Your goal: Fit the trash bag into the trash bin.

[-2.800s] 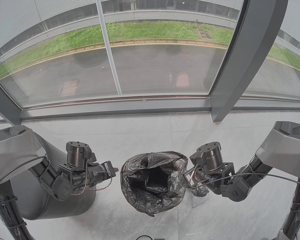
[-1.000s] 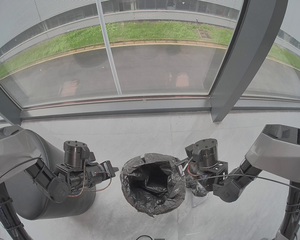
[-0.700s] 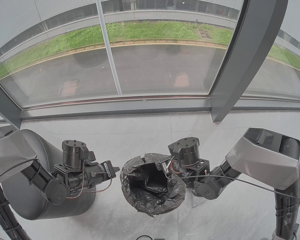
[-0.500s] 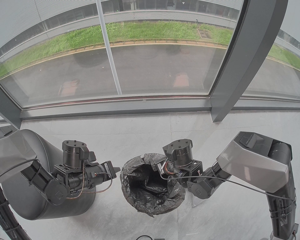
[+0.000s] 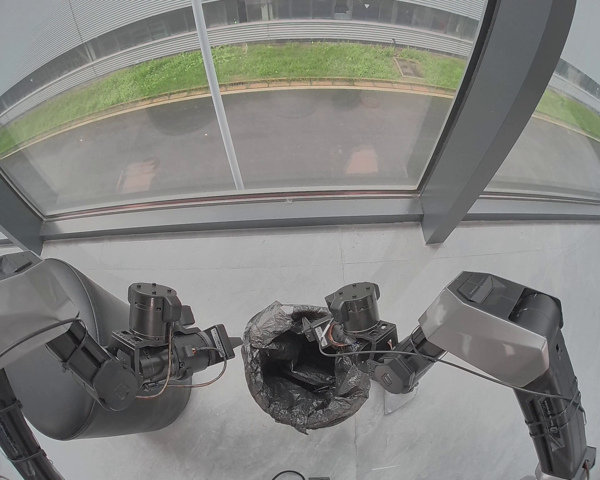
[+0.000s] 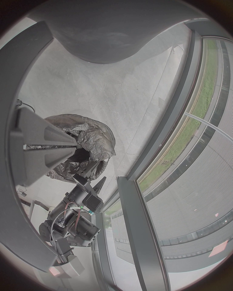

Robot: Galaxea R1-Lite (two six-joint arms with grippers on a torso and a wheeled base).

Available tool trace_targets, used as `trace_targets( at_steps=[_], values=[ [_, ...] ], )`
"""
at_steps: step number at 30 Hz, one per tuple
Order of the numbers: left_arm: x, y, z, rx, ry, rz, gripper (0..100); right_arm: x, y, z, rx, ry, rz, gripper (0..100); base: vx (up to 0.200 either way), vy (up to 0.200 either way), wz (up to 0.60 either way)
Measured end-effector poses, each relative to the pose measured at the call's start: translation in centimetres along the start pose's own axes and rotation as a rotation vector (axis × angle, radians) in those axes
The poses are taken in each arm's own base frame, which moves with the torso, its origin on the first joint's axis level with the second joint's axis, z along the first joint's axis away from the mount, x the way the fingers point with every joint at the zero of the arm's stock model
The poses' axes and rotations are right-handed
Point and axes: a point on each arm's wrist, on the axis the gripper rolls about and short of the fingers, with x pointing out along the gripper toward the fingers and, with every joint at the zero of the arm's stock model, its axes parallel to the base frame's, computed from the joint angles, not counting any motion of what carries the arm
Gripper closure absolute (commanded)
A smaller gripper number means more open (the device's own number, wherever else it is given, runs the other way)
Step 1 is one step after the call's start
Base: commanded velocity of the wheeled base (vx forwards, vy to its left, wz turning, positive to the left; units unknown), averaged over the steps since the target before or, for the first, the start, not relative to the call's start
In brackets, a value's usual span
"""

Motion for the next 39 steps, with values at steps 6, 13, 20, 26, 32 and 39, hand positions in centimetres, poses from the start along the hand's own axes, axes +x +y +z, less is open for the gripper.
trace_targets(
  at_steps=[6,13,20,26,32,39],
  values=[
    [0.1,-0.1,-0.2,0.003,0.009,-0.002,100,0.4,-0.2,-0.7,-0.001,0.014,-0.007,0,0.0,0.0,0.0],
    [0.3,-0.2,-0.6,0.005,0.024,-0.004,100,0.0,-0.4,-0.3,0.006,0.009,-0.008,0,0.0,0.0,0.0],
    [0.7,-0.3,-1.3,0.016,0.051,-0.003,100,-2.6,-0.9,0.4,0.026,0.022,0.012,0,0.0,0.0,0.0],
    [1.3,-0.6,-2.5,0.127,0.08,0.01,100,-6.7,-1.6,1.6,0.086,0.025,0.076,0,0.0,0.0,0.0],
    [2.7,-1.2,-3.3,0.268,0.028,0.099,100,-8.8,-3.2,3.2,0.178,-0.061,0.1,0,0.0,0.0,0.0],
    [5.1,-2.4,-2.8,0.316,-0.047,0.133,100,-9.3,-4.4,3.0,0.214,-0.113,0.099,0,0.0,0.0,0.0]
  ],
)
